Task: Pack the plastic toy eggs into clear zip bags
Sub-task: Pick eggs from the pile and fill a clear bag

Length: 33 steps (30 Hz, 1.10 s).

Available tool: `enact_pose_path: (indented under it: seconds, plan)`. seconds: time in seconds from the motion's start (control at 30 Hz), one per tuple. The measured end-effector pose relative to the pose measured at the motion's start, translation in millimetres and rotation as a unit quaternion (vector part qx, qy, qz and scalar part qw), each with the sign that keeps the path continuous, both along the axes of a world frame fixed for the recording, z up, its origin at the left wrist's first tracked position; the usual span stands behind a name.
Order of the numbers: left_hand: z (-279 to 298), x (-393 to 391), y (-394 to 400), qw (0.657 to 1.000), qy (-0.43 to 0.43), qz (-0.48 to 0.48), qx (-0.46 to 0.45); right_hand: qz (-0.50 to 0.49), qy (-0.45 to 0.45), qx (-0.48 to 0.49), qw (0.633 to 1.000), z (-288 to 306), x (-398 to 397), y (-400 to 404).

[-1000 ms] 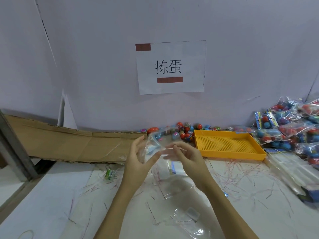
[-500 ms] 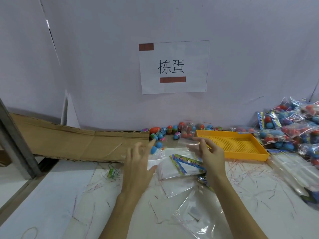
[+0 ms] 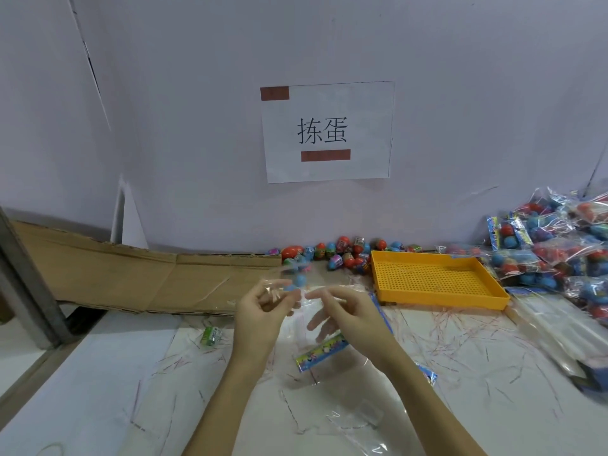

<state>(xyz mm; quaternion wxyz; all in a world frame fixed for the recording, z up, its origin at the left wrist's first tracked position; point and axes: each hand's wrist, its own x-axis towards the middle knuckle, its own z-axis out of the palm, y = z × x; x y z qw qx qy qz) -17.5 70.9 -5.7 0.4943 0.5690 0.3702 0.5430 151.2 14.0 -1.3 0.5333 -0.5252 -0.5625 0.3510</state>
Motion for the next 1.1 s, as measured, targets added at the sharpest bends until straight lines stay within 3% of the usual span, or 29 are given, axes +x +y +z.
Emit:
enact_pose_path:
  seconds: [0.17,0.3,0.37,0.5,0.63,0.8,0.87,1.0,1.1]
  plan:
    - [-1,-19,14,0.998,-0.034,0.038,-0.043,-0.183,-0.213,-0.043,0.959,-8,16,5]
    - [-1,-22,14,0.998,0.017,-0.014,-0.053,-0.229,-0.404,-0.151,0.873,-9,34,7]
    - [0,-20,13,0.998,0.038,-0.030,-0.047,-0.260,-0.379,-0.121,0.880,-4,37,5]
    - [2,-18,9,0.994,0.051,-0.075,-0.053,-0.330,-0.229,0.055,0.914,3,41,-4]
    - [0,-17,9,0.991,0.092,-0.071,-0.066,-0.213,-0.265,0.051,0.939,5,32,-2]
    - [-1,-16,9,0.986,0.136,-0.096,-0.025,-0.147,-0.160,0.175,0.960,10,-1,-4]
    - [0,-15,8,0.981,0.157,-0.110,-0.015,-0.126,-0.207,0.217,0.946,5,-10,-2]
    - [3,-15,6,0.975,0.190,-0.115,-0.010,-0.129,-0.338,0.202,0.910,-5,-19,0]
    - [3,-16,6,0.976,0.187,-0.108,-0.021,-0.142,-0.350,0.196,0.905,-6,-19,0]
